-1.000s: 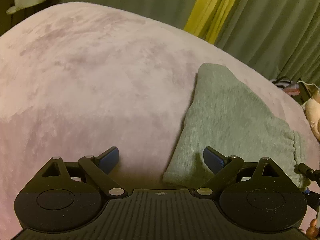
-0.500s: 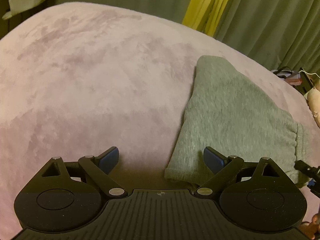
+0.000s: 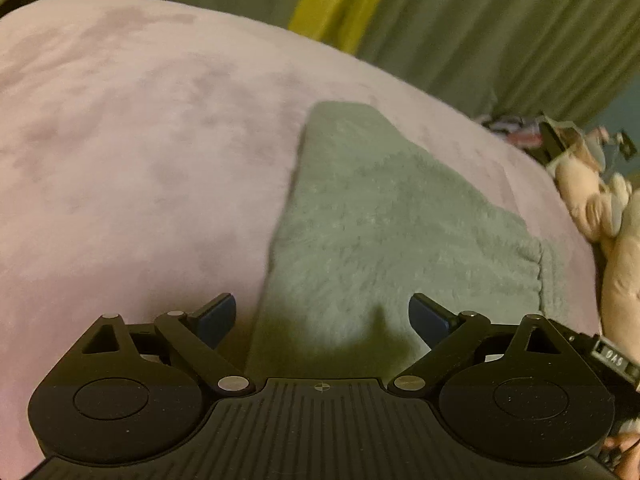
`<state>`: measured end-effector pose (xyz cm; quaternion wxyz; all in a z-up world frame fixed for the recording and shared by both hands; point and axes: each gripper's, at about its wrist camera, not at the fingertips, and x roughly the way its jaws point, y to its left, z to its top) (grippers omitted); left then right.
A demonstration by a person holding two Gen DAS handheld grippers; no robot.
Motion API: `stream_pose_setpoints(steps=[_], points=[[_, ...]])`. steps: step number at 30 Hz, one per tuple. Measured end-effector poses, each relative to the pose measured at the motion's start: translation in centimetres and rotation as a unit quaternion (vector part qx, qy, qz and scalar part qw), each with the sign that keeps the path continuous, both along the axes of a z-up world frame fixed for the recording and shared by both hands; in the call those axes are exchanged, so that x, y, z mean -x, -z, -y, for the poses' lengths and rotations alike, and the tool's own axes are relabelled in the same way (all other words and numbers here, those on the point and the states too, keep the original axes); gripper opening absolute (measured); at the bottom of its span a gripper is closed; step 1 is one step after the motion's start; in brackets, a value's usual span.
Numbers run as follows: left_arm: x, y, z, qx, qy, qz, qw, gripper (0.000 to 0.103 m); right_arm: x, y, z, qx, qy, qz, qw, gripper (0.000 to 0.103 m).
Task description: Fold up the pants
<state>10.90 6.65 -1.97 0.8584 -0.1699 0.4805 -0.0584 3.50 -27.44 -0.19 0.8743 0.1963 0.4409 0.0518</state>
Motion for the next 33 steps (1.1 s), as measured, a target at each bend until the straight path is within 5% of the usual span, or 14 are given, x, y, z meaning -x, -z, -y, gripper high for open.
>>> stream_pose_setpoints(steps=[6,15,18,19,22,24,27,30,33], points=[[-4.2,2.9,1.3,0.017,0.049,-0.038,0.9980,0.097,-2.7,3.3,2.0,-0.092,-0.022,-0.051,0.994,0.099],[-7.9,4.8,3.6,0.010,0.115,-0.022,0.9931,0.101,-6.4,5.3,2.0,-0.170,-0.083,-0.059,0.980,0.099],[-8.5,4.5,3.9,0.017,0.123,-0.005,0.9923,0.091,-7.0,5.6,1.9,-0.189,-0.082,-0.054,0.977,0.099],[-8.7,4.6,3.9,0.019,0.120,-0.002,0.9926,0.086,-6.9,5.6,2.2,-0.197,-0.079,-0.048,0.976,0.098],[-8.6,4.7,3.4,0.036,0.124,0.009,0.9916,0.071,-6.5,5.4,2.0,-0.174,-0.071,-0.028,0.982,0.068],[-8.4,4.8,2.7,0.047,0.135,0.015,0.9896,0.067,-6.2,5.6,1.9,-0.170,-0.076,-0.023,0.982,0.067],[-8.4,5.5,1.9,0.054,0.142,0.013,0.9883,0.072,-6.5,5.6,2.0,-0.169,-0.082,-0.029,0.982,0.074],[-8.8,5.7,2.2,0.056,0.134,0.007,0.9894,0.075,-7.6,5.4,1.1,-0.169,-0.090,-0.033,0.981,0.094],[-9.1,5.3,1.5,0.081,0.104,-0.004,0.9913,0.053,-8.1,4.9,0.1,-0.146,-0.082,-0.039,0.985,0.095]])
